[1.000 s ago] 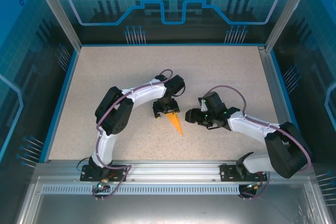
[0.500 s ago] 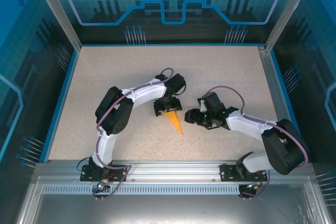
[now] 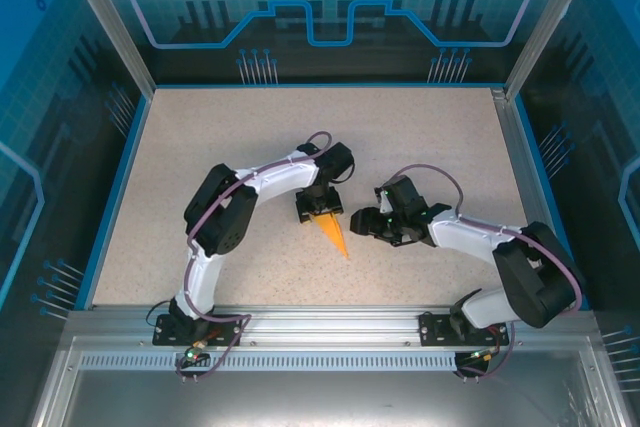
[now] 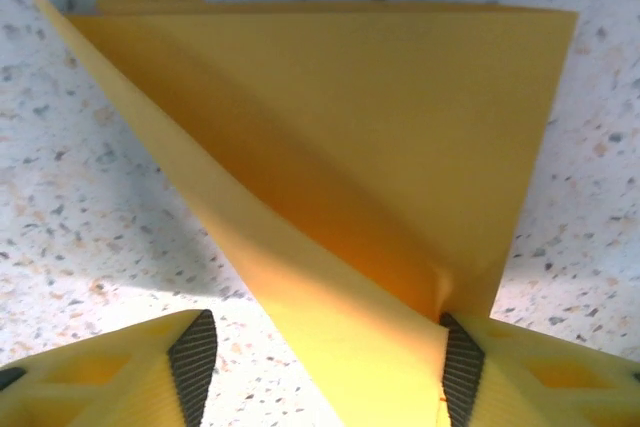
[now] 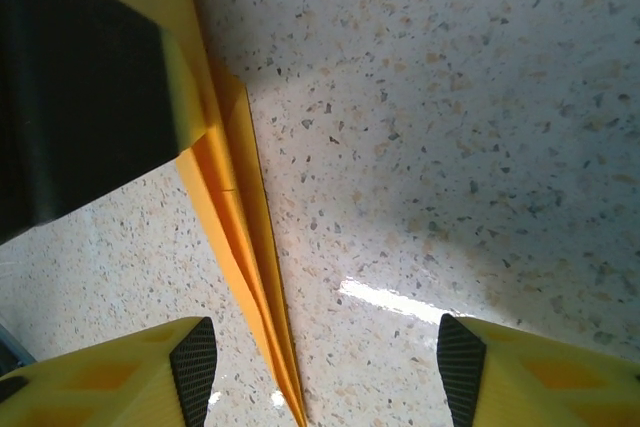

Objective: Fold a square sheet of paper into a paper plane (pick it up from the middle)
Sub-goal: Turn over a paper plane at the center of the table.

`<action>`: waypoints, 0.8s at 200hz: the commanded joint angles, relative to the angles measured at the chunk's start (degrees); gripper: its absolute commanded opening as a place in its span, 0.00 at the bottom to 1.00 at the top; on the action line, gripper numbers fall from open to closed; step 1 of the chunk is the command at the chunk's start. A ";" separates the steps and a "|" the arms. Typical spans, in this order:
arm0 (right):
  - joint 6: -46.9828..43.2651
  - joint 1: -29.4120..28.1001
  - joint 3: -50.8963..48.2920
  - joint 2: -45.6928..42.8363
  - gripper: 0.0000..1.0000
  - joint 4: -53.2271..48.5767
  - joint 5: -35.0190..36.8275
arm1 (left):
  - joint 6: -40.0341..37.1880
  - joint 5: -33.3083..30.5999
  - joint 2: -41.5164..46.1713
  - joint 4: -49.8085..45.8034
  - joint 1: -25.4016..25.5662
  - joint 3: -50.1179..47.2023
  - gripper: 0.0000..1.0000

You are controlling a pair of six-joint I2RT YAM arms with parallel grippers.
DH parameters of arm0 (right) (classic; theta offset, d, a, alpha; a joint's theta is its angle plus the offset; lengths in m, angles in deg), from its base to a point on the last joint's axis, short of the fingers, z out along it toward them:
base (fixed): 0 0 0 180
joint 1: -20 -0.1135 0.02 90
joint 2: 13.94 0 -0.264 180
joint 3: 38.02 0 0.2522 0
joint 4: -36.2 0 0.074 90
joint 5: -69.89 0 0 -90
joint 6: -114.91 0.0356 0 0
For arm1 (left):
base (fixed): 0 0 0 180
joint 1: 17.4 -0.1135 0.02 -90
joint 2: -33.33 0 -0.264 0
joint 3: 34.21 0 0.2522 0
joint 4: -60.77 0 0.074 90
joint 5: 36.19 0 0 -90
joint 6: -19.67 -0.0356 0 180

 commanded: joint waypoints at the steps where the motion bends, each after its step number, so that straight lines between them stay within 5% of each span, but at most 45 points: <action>1: 0.43 -0.42 1.56 2.18 0.63 2.91 -2.97 | -0.61 -0.70 4.30 -0.68 -0.67 -2.61 0.57; 75: -1.59 -1.38 6.59 10.09 0.62 6.63 -9.60 | 0.25 -0.58 12.14 4.65 -2.10 -12.83 0.33; 160: -5.73 -3.43 11.07 14.83 0.58 4.87 -10.71 | 0.92 -0.18 15.72 7.17 -2.16 -18.64 0.34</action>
